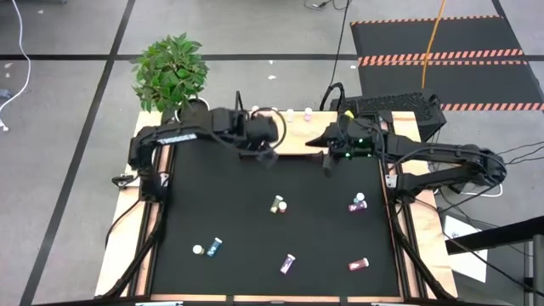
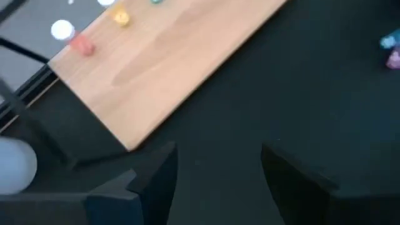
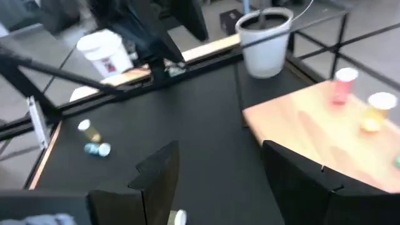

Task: Pick and place medicine bottles onto shelf by color
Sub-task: Put the left pink pill bottle on the shelf aligned with the other pink pill bottle

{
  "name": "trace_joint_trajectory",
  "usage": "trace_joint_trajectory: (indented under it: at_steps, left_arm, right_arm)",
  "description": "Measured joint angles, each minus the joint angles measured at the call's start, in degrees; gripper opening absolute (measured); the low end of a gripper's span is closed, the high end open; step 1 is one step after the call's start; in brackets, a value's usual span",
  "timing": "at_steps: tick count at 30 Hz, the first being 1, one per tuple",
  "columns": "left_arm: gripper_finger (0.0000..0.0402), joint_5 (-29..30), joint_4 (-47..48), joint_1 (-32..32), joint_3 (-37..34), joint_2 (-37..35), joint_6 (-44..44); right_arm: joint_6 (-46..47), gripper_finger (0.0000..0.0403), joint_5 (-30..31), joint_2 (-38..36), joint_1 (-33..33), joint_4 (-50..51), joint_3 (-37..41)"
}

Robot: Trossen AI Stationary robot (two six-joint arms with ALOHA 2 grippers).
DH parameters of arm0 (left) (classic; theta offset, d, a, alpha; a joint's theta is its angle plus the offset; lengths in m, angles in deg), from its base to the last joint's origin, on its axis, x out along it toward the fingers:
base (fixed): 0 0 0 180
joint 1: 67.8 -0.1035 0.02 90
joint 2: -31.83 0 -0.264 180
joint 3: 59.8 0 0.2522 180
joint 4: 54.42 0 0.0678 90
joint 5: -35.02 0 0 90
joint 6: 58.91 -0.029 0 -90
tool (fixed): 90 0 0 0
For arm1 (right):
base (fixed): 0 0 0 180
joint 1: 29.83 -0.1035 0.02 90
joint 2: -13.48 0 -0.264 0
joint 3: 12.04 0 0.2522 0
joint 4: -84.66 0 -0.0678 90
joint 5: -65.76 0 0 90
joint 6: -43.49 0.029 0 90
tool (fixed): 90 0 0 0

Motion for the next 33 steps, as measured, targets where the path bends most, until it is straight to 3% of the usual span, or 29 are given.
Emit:
trace_joint_trajectory:
  at_steps: [4, 9, 16, 23, 27, 33]
  left_arm:
    - [0.0214, 4.67, 4.77, 5.04, -0.07, -1.27, 2.14]
    - [0.0207, 7.66, 7.09, 9.31, -3.93, -5.12, 0.46]
    - [0.0207, 7.15, -1.46, 14.51, -26.71, -22.36, 3.66]
    - [0.0207, 2.94, -10.50, 22.28, -46.30, -39.33, 6.92]
    - [0.0207, 2.68, -16.37, 27.23, -55.22, -44.89, 8.53]
    - [0.0207, 2.82, -29.06, 31.80, -66.62, -46.43, 8.64]
  right_arm:
    - [-0.08, 0.0222, 0.63, 3.32, -4.96, -3.46, -0.16]
    - [4.87, 0.0222, 9.71, 9.36, -12.86, -6.55, -0.73]
    - [13.96, 0.0222, 22.75, 17.76, -21.36, -17.60, -0.87]
    - [21.24, 0.0222, 27.16, 26.80, -26.41, -19.88, -4.55]
    - [24.83, 0.0222, 29.09, 31.14, -28.01, -20.24, -6.40]
    - [30.00, 0.0222, 30.28, 32.75, -29.90, -16.58, -6.43]
